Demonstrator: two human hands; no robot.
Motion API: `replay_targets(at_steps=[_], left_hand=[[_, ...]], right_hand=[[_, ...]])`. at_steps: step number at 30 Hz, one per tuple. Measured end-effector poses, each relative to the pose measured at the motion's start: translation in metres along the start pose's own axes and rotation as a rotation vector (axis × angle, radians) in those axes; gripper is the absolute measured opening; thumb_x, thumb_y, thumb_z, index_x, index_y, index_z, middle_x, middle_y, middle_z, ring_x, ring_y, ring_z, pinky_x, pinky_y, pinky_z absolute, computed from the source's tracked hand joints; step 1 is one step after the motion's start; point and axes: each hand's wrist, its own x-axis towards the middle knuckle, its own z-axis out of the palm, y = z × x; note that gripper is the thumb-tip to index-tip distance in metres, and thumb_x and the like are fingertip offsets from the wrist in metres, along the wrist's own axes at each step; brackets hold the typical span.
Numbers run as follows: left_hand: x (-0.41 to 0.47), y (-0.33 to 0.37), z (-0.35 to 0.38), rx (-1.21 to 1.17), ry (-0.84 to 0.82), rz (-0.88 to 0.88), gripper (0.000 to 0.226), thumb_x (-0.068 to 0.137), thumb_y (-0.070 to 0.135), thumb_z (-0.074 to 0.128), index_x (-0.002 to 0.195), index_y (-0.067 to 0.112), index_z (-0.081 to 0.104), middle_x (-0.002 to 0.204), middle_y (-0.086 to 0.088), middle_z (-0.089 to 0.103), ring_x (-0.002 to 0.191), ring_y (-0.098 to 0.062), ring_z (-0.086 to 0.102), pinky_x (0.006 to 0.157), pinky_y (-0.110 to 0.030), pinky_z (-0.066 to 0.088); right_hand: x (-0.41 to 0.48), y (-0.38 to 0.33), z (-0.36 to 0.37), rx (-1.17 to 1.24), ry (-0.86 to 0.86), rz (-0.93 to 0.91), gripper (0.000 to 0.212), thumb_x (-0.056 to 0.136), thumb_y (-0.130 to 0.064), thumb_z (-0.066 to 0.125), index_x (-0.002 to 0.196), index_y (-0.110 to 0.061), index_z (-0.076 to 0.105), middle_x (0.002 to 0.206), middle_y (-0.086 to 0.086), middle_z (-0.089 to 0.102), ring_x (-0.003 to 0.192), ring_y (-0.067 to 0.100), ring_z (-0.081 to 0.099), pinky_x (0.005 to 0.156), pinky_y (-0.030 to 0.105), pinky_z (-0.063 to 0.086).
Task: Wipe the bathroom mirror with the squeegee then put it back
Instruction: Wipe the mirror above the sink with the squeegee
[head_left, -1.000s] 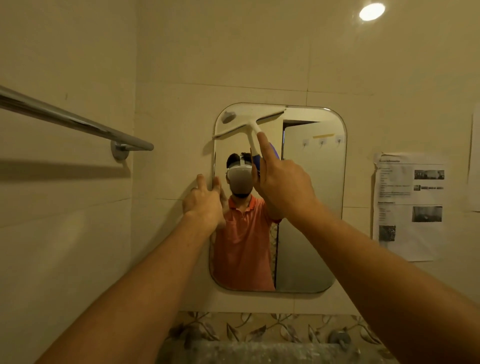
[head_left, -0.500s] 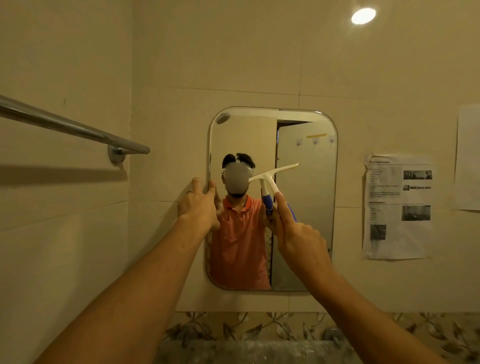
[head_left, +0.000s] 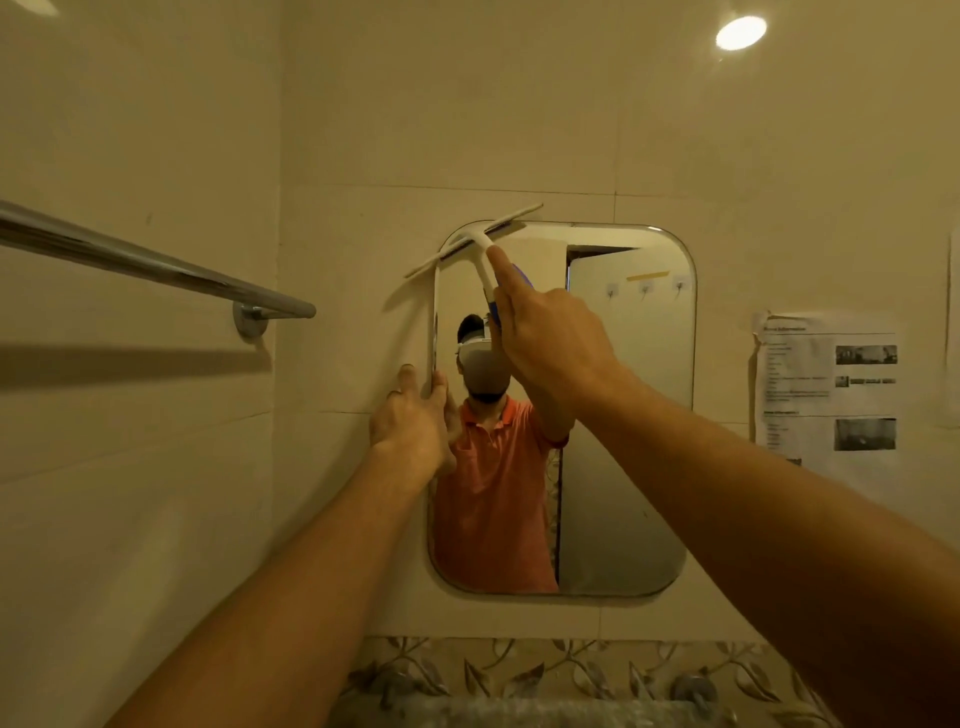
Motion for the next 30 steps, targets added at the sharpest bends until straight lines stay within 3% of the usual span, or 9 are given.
replay_targets(at_steps=[6,9,15,21,24,26,28,30], left_hand=[[-0.002,-0.005,0.007,-0.019,0.057,0.049,0.119,0.069,0.038,0.084,0.160,0.028,0.007,0.151,-0.013,0.009,0.125,-0.030,0.045,0.090,-0.036,0.054],[-0.005,-0.002,0.010,0.005,0.063,0.050,0.127,0.068,0.042,0.084,0.160,0.023,0.000,0.158,-0.017,0.000,0.133,-0.031,0.041,0.095,-0.034,0.052],[-0.012,0.000,0.015,0.036,0.047,0.044,0.126,0.072,0.044,0.083,0.160,0.017,-0.003,0.162,-0.018,-0.017,0.141,-0.031,0.035,0.094,-0.035,0.051],[-0.014,-0.001,0.009,0.041,0.005,0.042,0.122,0.076,0.042,0.082,0.161,0.021,-0.004,0.162,-0.016,-0.022,0.139,-0.032,0.039,0.091,-0.036,0.053],[-0.013,0.001,0.008,0.036,-0.004,0.028,0.121,0.077,0.043,0.081,0.161,0.020,-0.004,0.162,-0.016,-0.023,0.137,-0.033,0.042,0.092,-0.036,0.053],[-0.011,0.003,0.008,0.028,-0.009,0.023,0.122,0.077,0.045,0.081,0.161,0.019,-0.004,0.162,-0.017,-0.023,0.137,-0.034,0.042,0.093,-0.037,0.052],[-0.010,0.004,0.009,0.016,-0.006,0.020,0.122,0.077,0.045,0.081,0.161,0.019,-0.004,0.161,-0.016,-0.024,0.138,-0.033,0.041,0.095,-0.037,0.051],[-0.010,0.003,0.010,0.015,-0.004,0.016,0.123,0.076,0.044,0.082,0.161,0.020,-0.004,0.161,-0.016,-0.024,0.137,-0.033,0.041,0.095,-0.037,0.052]], right_hand=[[-0.045,0.034,0.033,-0.035,-0.045,-0.016,0.071,0.108,-0.041,0.039,0.158,-0.038,-0.012,0.062,0.003,0.051,0.043,0.016,0.054,0.041,0.030,0.051],[-0.075,0.052,0.048,-0.041,-0.045,-0.004,0.072,0.108,-0.043,0.039,0.157,-0.041,-0.014,0.058,0.002,0.051,0.038,0.014,0.050,0.037,0.030,0.050],[-0.125,0.058,0.055,-0.034,-0.100,0.044,0.080,0.109,-0.034,0.040,0.152,-0.043,-0.026,0.059,-0.003,0.044,0.042,0.008,0.044,0.039,0.019,0.029],[-0.148,0.059,0.050,-0.028,-0.176,0.105,0.080,0.109,-0.031,0.036,0.146,-0.045,-0.033,0.065,-0.003,0.043,0.048,0.007,0.044,0.044,0.018,0.032],[-0.145,0.058,0.037,0.055,-0.202,0.092,0.069,0.110,-0.039,0.029,0.148,-0.048,-0.027,0.064,-0.001,0.049,0.048,0.013,0.051,0.042,0.023,0.041],[-0.132,0.053,0.018,0.217,-0.137,0.122,0.059,0.109,-0.042,0.026,0.157,-0.045,-0.007,0.062,0.001,0.054,0.047,0.017,0.054,0.043,0.031,0.048],[-0.110,0.051,-0.002,0.375,-0.016,0.187,0.054,0.109,-0.037,0.026,0.159,-0.039,0.007,0.061,-0.001,0.051,0.046,0.014,0.048,0.044,0.030,0.044],[-0.082,0.054,-0.018,0.404,0.084,0.253,0.055,0.109,-0.031,0.026,0.161,-0.034,0.007,0.062,-0.001,0.049,0.048,0.013,0.045,0.047,0.028,0.039]])
